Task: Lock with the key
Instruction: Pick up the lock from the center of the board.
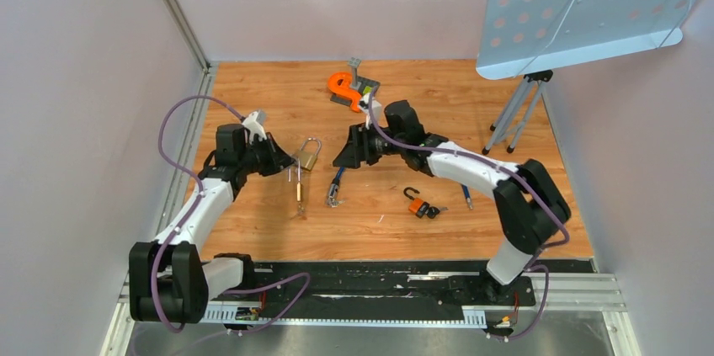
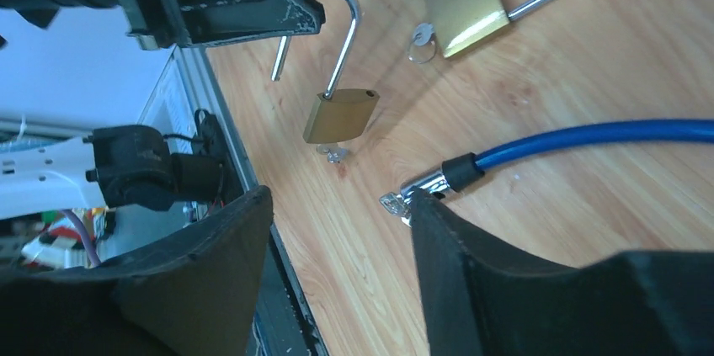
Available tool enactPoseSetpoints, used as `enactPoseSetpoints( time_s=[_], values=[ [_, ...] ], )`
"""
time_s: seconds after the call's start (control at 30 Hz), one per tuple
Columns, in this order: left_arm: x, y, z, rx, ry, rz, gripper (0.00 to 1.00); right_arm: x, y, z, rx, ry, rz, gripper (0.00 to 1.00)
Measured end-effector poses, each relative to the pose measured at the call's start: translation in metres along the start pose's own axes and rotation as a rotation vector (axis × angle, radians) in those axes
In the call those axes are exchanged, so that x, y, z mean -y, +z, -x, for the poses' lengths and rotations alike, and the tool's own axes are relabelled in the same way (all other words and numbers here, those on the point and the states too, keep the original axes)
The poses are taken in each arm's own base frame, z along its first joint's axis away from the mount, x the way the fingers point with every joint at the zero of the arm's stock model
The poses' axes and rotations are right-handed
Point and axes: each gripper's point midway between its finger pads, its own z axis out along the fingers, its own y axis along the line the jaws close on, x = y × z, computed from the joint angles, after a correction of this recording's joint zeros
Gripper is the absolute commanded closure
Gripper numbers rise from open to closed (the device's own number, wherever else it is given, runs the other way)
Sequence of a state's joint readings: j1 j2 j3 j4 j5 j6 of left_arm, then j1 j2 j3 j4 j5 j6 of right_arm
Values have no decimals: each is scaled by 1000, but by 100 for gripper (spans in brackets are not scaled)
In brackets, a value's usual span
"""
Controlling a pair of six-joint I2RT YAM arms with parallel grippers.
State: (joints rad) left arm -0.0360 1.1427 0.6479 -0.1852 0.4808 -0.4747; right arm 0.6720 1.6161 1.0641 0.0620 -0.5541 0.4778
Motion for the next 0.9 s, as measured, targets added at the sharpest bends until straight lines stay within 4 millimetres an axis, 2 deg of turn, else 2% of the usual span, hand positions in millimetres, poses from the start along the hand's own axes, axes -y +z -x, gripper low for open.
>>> enactPoseSetpoints(
  time_s=[0.1, 0.23, 0.33, 0.43, 0.6, 0.73, 0.9],
  values=[
    [10, 0, 1, -2, 42, -59, 100, 2, 26, -14, -81, -4, 69, 48],
    [22, -4, 3, 5, 94, -122, 100, -4, 51, -24, -130, -26, 113, 47],
    [31, -8, 4, 12, 128, -164, 100, -18, 65, -22, -130, -49, 135, 47],
    [39, -14, 6, 26, 161, -197, 100, -28, 76, -14, -98, -52, 129, 51],
    [51, -24, 11, 60, 200, -236, 100, -22, 90, -12, -65, -8, 92, 58],
    [58, -30, 14, 79, 215, -260, 100, -15, 98, -16, -55, 24, 69, 58],
    [59, -30, 17, 89, 215, -265, 100, -17, 103, -11, -29, 43, 76, 58]
  ],
)
